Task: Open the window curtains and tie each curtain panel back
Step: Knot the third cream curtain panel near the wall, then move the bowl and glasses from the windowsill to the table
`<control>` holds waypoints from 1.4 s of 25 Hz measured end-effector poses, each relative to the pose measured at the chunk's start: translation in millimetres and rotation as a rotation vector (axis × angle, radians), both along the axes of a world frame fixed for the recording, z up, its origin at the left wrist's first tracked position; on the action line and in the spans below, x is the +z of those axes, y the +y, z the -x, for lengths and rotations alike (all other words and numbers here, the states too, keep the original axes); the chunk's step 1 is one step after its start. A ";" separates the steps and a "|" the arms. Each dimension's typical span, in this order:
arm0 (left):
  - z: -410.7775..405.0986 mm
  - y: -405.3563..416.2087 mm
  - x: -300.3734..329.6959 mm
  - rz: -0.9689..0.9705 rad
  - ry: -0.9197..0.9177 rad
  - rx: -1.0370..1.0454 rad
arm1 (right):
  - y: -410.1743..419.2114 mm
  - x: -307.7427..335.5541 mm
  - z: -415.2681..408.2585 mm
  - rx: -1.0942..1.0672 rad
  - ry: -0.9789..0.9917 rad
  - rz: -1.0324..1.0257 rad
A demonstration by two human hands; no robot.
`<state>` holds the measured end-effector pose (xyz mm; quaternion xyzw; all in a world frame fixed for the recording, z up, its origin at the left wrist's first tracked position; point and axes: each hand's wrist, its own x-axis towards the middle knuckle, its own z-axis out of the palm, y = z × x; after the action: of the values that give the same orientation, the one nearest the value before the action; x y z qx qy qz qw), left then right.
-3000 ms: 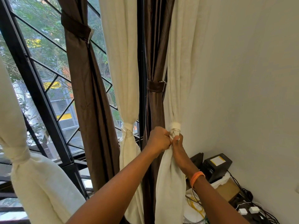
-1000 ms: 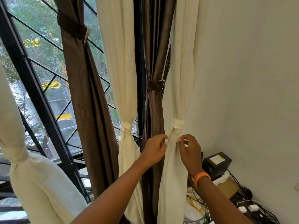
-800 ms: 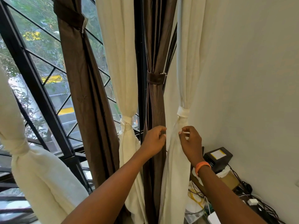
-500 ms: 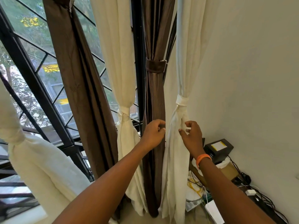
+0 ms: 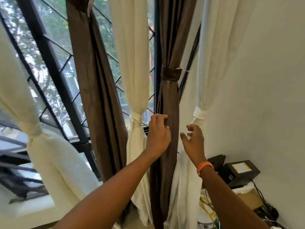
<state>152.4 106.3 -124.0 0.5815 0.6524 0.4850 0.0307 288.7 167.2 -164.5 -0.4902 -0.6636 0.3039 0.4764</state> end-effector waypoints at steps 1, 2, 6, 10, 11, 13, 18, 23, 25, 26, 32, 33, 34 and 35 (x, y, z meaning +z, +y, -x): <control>4.9 -7.1 -2.9 0.002 -0.011 0.020 | -4.3 -0.8 12.4 0.036 -0.010 -0.026; 11.8 -15.6 -9.9 0.015 -0.038 0.035 | -12.3 -4.4 26.3 0.074 -0.022 -0.055; 49.5 -66.5 -53.8 0.096 -0.118 0.162 | -59.0 -31.8 80.8 0.186 -0.045 -0.086; 114.6 -150.1 -103.3 0.228 -0.251 0.394 | -117.2 -70.9 138.0 0.392 -0.088 -0.006; 127.7 -169.2 -111.8 0.248 -0.277 0.437 | -128.5 -79.3 149.2 0.436 -0.103 0.006; 155.1 -207.3 -122.5 0.255 -0.333 0.521 | -154.6 -92.8 179.5 0.511 -0.143 0.061; 243.0 -278.1 -141.7 0.216 -0.458 0.655 | -226.4 -123.2 275.6 0.585 -0.232 0.245; 351.5 -351.5 -185.3 0.316 -0.568 0.678 | -303.8 -157.3 370.6 0.586 -0.230 0.430; 388.9 -370.0 -203.6 0.402 -0.692 0.641 | -332.2 -162.6 408.7 0.599 -0.210 0.494; 405.5 -374.1 -211.7 0.438 -0.742 0.618 | -343.2 -164.1 427.3 0.603 -0.202 0.514; 467.4 -365.8 -241.3 0.507 -0.839 0.576 | -361.4 -199.6 515.5 0.573 -0.226 0.634; 477.0 -363.1 -249.4 0.519 -0.844 0.586 | -359.6 -210.8 529.5 0.574 -0.237 0.651; 483.3 -361.0 -260.1 0.537 -0.862 0.601 | -357.9 -222.4 540.2 0.571 -0.252 0.665; 490.2 -359.2 -270.2 0.561 -0.877 0.614 | -355.5 -233.3 551.9 0.555 -0.263 0.682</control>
<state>-337.8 -252.9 -394.1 0.0823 0.8199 0.4757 0.3078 -263.2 -188.2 -397.8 -0.4570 -0.6867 0.5563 0.1004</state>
